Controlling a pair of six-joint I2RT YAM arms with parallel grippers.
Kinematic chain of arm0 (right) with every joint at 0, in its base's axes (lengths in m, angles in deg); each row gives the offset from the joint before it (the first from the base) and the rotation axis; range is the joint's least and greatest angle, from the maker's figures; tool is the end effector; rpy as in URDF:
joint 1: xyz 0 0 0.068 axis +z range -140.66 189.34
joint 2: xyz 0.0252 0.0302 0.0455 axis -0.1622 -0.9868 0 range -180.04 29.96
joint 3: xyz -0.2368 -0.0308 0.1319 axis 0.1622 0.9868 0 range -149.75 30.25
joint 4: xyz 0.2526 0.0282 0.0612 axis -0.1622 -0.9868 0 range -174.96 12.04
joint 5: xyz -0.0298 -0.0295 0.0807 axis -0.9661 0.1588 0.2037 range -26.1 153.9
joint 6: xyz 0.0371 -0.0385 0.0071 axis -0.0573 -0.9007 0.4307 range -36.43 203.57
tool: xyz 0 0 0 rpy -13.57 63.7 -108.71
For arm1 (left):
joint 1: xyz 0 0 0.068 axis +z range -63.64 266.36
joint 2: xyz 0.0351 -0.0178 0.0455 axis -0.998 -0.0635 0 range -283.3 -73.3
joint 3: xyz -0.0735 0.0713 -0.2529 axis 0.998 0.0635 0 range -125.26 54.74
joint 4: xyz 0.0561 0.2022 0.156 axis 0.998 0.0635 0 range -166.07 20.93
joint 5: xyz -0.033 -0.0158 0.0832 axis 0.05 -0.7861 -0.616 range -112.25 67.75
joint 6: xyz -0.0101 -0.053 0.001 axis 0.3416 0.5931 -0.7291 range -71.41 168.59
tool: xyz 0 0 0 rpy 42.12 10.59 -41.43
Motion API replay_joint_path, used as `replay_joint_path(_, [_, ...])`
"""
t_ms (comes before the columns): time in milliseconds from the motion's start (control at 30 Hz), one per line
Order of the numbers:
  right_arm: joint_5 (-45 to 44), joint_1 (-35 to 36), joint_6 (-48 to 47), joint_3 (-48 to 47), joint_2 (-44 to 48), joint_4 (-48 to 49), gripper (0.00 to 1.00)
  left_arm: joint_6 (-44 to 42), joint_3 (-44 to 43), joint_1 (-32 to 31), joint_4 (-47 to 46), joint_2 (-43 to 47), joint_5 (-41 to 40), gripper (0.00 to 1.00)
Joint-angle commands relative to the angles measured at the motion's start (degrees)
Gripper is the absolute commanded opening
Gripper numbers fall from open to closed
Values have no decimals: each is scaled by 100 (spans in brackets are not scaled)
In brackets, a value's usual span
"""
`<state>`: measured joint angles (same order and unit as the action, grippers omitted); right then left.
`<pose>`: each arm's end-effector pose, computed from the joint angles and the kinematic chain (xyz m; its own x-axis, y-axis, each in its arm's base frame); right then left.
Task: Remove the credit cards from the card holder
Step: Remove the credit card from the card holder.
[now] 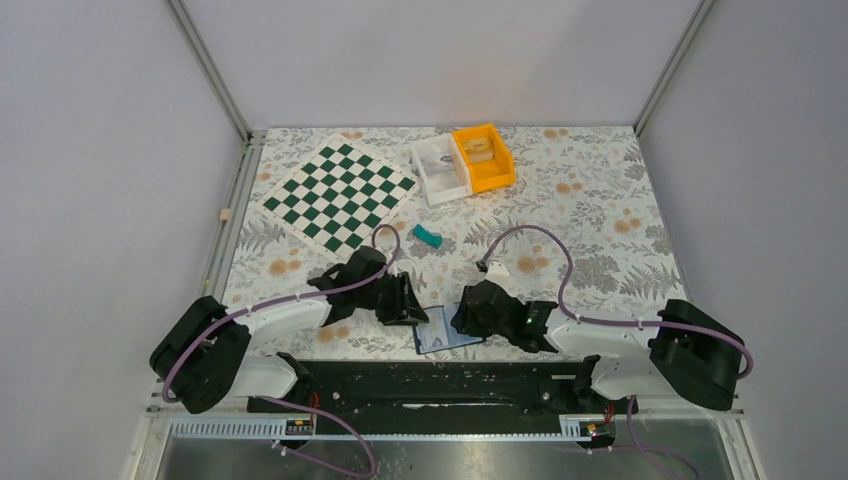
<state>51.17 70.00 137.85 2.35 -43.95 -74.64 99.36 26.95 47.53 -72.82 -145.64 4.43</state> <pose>0.1245 0.2055 0.1588 -0.8198 0.1575 -0.5505 -0.1805 0.8413 0.5095 0.1673 -0.1551 0.1575 -0.9809 -0.0990 -0.1673 0.0559 0.6805 -0.7306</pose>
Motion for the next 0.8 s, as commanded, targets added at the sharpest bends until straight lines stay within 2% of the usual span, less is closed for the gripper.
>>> replay_joint_path(0, [-138, -81, 124, 118, 443, 56, 39, 41, -487, -292, -605, -297, -94, 37])
replay_joint_path(267, [-430, -90, 178, 70, 1145, -749, 39, 78, -954, -598, -914, -923, -114, 34])
replay_joint_path(500, [-450, -90, 104, 118, 2191, -1080, 39, 457, -1205, -739, -2166, -1656, 301, 33])
replay_joint_path(667, [-67, -88, -336, 393, 3001, -727, 39, 820, -1438, -837, -2938, -2073, 614, 33])
replay_joint_path(767, [142, -90, -406, 631, 3136, -230, 39, 997, -1534, -841, -3202, -2338, 645, 33])
